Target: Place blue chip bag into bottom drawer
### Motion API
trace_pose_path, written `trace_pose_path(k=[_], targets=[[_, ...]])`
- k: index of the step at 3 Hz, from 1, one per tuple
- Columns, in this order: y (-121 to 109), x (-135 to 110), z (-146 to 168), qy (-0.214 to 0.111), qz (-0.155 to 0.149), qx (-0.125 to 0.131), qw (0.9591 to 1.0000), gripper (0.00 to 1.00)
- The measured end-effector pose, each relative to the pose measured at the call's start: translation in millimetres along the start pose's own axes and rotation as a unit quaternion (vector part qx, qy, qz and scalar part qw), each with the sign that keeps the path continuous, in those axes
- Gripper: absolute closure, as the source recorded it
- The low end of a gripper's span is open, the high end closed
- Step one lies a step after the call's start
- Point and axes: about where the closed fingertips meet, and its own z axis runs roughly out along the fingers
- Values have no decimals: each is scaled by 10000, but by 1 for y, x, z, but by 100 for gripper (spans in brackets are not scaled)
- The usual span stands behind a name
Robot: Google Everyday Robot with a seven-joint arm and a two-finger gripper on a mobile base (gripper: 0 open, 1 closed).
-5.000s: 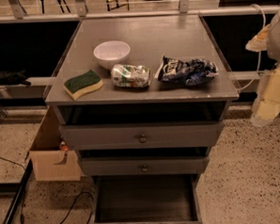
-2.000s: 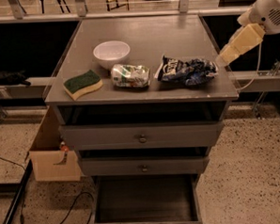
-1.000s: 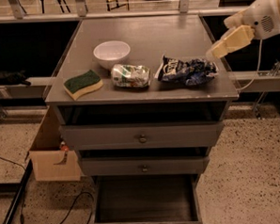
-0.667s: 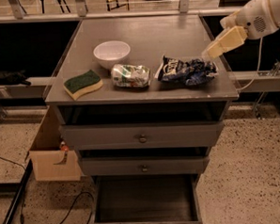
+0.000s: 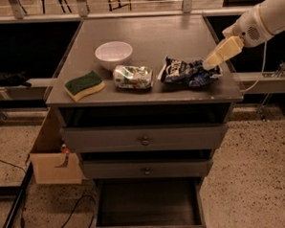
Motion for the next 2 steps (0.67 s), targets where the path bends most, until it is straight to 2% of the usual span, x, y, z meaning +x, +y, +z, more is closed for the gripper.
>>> trace_pose_path(k=[2], targets=[[3,22,12,257,92,22,9996,0]])
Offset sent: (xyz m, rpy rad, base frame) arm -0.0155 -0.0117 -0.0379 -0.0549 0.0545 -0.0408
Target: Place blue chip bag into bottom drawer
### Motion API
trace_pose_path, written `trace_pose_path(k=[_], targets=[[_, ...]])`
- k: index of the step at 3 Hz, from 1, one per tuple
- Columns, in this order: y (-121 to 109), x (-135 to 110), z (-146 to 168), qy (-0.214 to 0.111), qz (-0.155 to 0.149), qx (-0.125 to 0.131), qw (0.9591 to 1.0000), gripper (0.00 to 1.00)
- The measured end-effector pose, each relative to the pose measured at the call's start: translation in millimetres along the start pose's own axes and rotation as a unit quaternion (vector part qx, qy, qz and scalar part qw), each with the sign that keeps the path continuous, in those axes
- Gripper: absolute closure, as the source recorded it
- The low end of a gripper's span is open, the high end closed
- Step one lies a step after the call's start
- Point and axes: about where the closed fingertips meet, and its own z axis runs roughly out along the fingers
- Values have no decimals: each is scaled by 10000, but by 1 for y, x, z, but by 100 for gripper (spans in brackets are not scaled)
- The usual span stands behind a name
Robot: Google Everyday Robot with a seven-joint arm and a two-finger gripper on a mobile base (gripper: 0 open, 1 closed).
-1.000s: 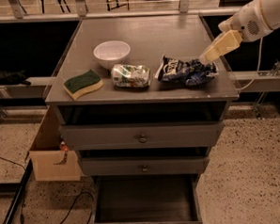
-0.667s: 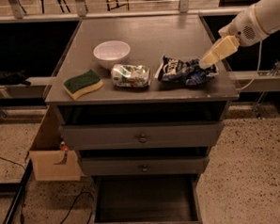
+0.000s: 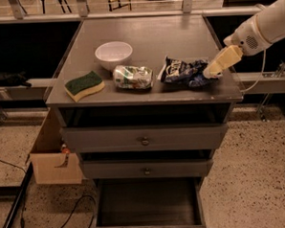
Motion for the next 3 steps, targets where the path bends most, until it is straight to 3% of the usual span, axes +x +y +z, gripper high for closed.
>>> trace_pose_path(k=[1,2,3], targets=[[1,15,15,253,81,-41,9996,0],[1,15,15,255,80,-42,9996,0],[-4,13,54,489,77,-253,9985,0]])
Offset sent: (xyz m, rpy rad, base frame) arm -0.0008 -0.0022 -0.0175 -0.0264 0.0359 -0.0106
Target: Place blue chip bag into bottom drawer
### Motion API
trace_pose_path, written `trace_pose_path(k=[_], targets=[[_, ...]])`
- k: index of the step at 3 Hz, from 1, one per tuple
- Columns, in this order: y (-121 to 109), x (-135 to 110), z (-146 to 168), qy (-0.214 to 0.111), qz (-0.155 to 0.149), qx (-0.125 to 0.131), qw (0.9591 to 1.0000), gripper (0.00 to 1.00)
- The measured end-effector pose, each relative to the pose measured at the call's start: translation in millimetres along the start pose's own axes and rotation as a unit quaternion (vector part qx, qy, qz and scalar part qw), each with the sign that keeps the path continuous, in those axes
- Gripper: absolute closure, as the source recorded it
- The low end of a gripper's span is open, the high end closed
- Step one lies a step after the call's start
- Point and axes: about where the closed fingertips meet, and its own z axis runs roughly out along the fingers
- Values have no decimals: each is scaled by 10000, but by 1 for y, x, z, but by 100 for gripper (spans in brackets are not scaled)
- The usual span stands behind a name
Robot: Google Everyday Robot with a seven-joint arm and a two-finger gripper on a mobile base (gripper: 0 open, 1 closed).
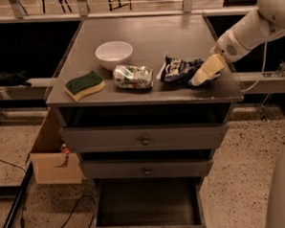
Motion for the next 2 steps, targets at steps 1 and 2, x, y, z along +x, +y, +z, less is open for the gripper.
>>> trace_pose_path(k=[1,2], targets=[[0,0,1,0,-1,-4,10000,0],[0,0,1,0,-1,-4,10000,17]])
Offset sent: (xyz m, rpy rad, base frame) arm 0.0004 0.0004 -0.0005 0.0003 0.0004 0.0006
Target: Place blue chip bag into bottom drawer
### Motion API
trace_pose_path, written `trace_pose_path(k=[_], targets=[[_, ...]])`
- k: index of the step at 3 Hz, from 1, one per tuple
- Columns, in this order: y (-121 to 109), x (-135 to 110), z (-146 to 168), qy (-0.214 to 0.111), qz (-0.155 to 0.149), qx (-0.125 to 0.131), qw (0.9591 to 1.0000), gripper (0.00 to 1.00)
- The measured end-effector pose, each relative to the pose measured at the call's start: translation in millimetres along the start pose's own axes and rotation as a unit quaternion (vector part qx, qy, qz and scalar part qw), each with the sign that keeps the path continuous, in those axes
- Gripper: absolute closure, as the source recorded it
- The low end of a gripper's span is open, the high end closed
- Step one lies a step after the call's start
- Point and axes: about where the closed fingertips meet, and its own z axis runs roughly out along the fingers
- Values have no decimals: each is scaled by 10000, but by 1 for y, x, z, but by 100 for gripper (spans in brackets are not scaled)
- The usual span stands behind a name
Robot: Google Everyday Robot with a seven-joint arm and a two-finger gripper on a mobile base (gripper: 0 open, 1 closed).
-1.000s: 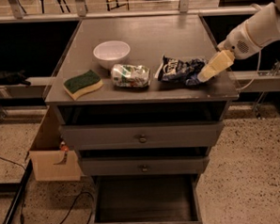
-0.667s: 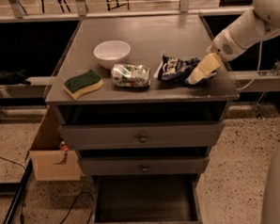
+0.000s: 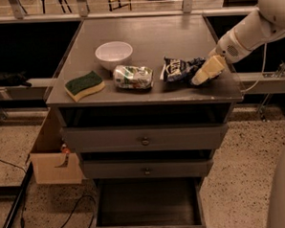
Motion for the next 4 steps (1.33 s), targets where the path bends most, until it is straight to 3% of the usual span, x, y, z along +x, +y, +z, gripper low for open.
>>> trace_pose_path(k=[3,4], targets=[[0,0,0,0,0,-1,10000,87],[0,0,0,0,0,-1,10000,100]])
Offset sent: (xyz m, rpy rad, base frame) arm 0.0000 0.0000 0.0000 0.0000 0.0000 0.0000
